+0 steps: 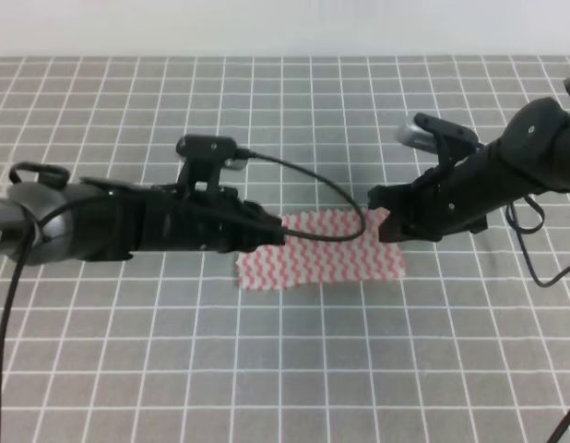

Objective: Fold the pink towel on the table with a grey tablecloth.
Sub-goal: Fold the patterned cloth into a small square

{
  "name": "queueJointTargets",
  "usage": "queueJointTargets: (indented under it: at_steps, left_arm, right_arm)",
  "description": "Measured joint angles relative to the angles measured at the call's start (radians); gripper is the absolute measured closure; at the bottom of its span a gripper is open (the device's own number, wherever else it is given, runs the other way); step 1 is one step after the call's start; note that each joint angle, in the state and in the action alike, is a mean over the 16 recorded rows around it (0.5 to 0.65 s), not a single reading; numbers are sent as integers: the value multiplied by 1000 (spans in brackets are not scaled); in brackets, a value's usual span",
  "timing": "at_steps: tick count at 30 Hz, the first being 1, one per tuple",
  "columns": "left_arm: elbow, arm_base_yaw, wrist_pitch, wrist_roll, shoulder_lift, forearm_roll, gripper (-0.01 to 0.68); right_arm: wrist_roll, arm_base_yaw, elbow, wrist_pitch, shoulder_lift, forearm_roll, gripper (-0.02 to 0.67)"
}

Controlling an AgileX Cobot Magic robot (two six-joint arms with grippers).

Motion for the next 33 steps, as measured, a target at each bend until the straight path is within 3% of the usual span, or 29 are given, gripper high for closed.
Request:
queueJointTargets:
  at_steps: [17,25,33]
  left_arm:
    - [-13,35,37,-18,96,2,676]
    - [-15,35,45,-19,107,6,676]
    - [-16,36,53,-21,111,10,676]
  right_arm:
    - [39,-10,-4,-35,46,-55,447]
    - [39,-10,-9,-35,67,-50,433]
    - [39,-11,-13,-12,72,-43,463]
